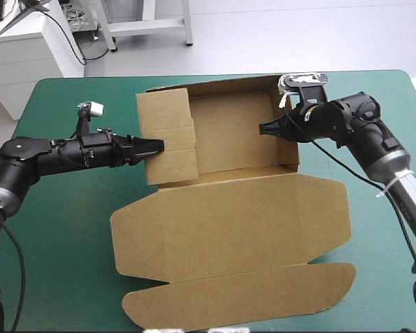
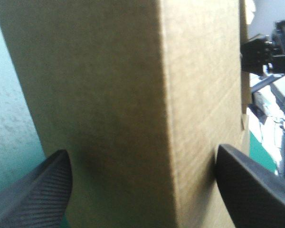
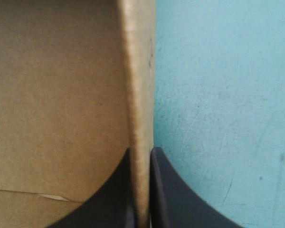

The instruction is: Fold the box

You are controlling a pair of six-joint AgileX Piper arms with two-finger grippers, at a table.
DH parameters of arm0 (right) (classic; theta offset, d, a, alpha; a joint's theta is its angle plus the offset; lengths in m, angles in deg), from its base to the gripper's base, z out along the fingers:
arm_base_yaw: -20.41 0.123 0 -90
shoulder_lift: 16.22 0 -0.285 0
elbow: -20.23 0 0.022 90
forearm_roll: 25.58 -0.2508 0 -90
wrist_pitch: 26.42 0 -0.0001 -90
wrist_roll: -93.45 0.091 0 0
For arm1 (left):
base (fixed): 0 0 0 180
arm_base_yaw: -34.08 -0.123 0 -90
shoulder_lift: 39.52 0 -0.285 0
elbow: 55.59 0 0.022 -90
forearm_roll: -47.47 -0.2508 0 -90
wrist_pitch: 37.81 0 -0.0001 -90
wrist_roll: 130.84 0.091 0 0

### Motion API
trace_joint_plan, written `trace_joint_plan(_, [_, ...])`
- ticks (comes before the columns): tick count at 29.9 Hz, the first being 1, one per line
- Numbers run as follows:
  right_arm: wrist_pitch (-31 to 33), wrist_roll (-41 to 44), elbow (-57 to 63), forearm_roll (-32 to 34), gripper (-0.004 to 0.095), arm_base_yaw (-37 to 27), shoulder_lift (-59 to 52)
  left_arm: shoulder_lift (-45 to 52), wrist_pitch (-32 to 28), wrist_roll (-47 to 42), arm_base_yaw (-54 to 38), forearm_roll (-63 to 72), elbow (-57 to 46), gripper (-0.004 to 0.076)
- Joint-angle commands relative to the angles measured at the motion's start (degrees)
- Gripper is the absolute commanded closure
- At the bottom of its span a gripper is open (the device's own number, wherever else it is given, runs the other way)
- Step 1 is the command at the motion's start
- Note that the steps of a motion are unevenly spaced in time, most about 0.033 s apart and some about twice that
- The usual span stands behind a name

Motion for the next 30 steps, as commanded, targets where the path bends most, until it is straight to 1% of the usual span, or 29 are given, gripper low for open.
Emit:
trace_joint_plan(1, [-3.2,1.4,-1.6,-0.3,0.0923,0.1,-2.5,4.3,-6.8,-9.5,4.0,-3.8,3.9,0.0138])
trace_joint_plan(3, [-3.2,1.5,-1.6,-0.3,0.0923,0.1,-2.5,5.7,-11.4,-17.8,7.1,-9.4,4.6,0.0138])
trace_joint_plan(4, [-3.2,1.5,-1.6,-0.3,0.0923,0.4,-2.5,6.3,-13.7,-20.4,8.8,-12.4,4.7,0.0138])
trace_joint_plan(7, [-3.3,3.7,-1.6,3.0,0.0923,2.1,-2.5,7.4,-19.2,-29.0,13.7,-20.7,5.0,0.0138])
trace_joint_plan(9, [-3.3,6.4,-1.6,6.1,0.0923,3.6,-2.5,7.5,-21.2,-33.9,16.6,-26.8,5.3,0.0138])
trace_joint_plan(10, [-3.3,8.2,-1.6,8.6,0.0923,4.5,-2.5,7.5,-22.1,-38.2,18.4,-31.3,5.7,0.0138])
trace_joint_plan(13, [-3.2,11.7,-1.6,13.2,0.0923,6.9,-2.5,7.5,-24.8,-48.2,22.0,-41.0,5.9,0.0139])
trace_joint_plan(16, [-3.2,14.1,-1.8,15.4,0.0923,8.2,-2.5,7.5,-25.9,-57.4,24.4,-48.3,5.9,0.0139])
trace_joint_plan(18, [-3.3,14.8,-2.1,15.6,0.0923,8.7,-2.5,7.5,-26.7,-61.6,25.3,-52.5,5.9,0.0139])
trace_joint_plan(21, [-3.2,14.8,-3.4,14.8,0.0923,8.7,-2.5,7.1,-28.2,-65.2,25.3,-55.1,5.9,0.0139])
trace_joint_plan(30, [-0.7,14.3,-7.3,14.7,0.0923,8.7,-2.5,5.6,-30.5,-65.0,25.3,-56.4,7.1,0.0151])
